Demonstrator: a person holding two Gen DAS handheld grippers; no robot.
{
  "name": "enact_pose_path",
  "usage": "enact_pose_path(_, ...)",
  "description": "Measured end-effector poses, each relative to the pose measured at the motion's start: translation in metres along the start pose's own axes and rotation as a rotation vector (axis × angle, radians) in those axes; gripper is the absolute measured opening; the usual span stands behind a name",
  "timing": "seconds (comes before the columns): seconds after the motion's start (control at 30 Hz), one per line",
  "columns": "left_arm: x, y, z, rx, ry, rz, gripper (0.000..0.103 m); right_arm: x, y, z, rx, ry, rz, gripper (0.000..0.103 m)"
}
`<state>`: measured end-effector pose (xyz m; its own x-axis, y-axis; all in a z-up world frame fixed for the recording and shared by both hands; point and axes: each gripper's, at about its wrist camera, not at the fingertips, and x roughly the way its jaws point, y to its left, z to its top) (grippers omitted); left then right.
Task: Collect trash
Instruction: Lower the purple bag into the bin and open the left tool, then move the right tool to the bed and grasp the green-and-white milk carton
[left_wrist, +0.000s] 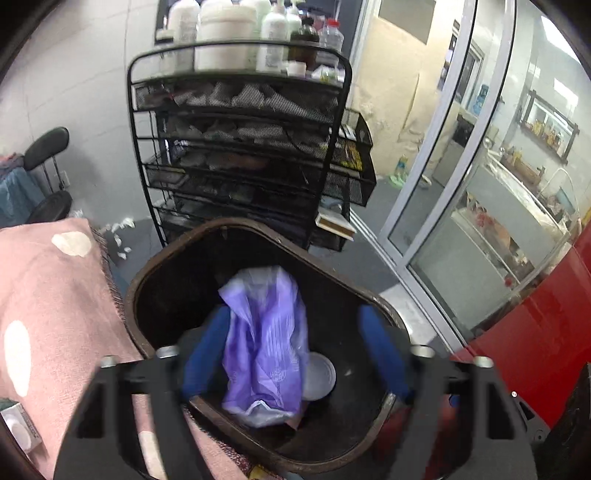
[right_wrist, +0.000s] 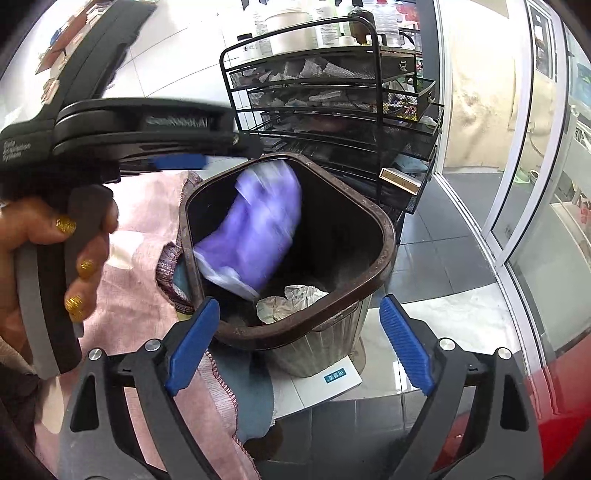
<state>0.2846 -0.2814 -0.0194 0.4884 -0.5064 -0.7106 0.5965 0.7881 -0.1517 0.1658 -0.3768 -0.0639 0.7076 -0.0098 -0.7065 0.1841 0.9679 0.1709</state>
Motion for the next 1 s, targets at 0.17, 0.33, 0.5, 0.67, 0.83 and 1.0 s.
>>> enact_pose_path(0.17, -0.014, 0.006, -0.003, -0.002, -0.01, 0.025, 0.088, -0.001, -0.001, -0.001, -0.005, 0.0, -0.002, 0.09)
enact_pose_path(0.33, -0.04, 0.013, -0.015, 0.004, -0.038, 0.061, 0.094, 0.0, 0.002, -0.002, -0.014, 0.0, 0.005, 0.091)
enact_pose_path(0.5, -0.067, 0.022, -0.037, 0.004, -0.048, 0.094, 0.096, -0.001, 0.012, 0.0, -0.041, -0.006, 0.027, 0.092)
enact_pose_path(0.67, -0.095, 0.041, -0.061, -0.047, -0.074, 0.115, 0.097, -0.003, 0.032, 0.002, -0.091, -0.011, 0.064, 0.093)
enact_pose_path(0.83, -0.118, 0.063, -0.085, -0.097, -0.094, 0.168, 0.097, -0.003, 0.06, 0.001, -0.153, -0.004, 0.111, 0.093)
enact_pose_path(1.0, -0.142, 0.092, -0.111, -0.179, -0.111, 0.214, 0.097, -0.005, 0.094, 0.001, -0.242, -0.001, 0.17, 0.093)
